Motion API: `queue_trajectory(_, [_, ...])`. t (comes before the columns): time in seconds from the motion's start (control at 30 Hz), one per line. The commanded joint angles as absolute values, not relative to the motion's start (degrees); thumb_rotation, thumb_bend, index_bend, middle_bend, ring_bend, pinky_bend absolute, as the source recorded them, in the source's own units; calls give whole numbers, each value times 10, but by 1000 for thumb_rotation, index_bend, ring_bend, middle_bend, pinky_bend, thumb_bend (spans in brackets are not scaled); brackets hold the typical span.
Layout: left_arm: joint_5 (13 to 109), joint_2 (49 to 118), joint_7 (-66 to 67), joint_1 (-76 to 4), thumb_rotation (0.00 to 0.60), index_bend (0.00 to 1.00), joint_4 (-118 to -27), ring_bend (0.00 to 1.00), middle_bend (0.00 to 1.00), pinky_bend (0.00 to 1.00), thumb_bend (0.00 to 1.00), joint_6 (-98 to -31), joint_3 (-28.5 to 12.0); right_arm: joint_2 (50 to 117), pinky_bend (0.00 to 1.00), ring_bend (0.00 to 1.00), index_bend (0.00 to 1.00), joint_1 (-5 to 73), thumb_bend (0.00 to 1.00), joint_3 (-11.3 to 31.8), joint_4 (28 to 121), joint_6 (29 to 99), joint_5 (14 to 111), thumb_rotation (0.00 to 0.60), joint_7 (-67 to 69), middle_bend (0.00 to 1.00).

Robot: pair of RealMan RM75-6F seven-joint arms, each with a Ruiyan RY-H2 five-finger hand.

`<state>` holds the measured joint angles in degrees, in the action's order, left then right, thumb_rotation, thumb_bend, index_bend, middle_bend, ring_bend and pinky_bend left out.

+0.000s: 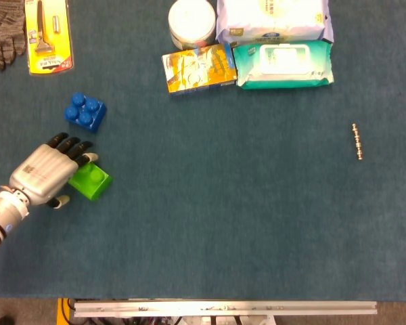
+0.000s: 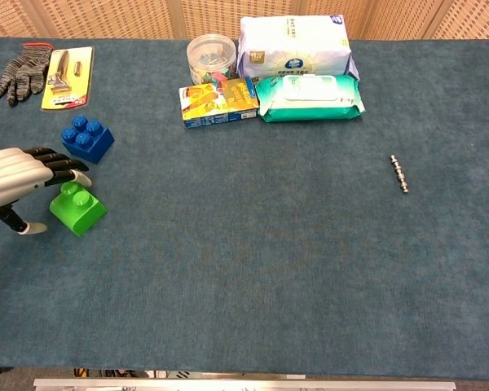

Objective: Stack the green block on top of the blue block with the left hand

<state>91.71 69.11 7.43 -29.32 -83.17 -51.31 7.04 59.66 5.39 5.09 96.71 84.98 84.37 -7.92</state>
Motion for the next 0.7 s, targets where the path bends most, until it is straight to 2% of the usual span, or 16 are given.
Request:
queue_trajectory(0.03, [914,688,75,-289,600,197,-834,102,114,87,205,-516,75,597,470,406,449,54,185,51,967,850,844,600,-80,449])
queue_trajectory(0.7, [900,712,69,-274,600,255,-826,103,132,87,205,-538,74,596,470,406,449,52,186,49,965,849,842,600,-76,449])
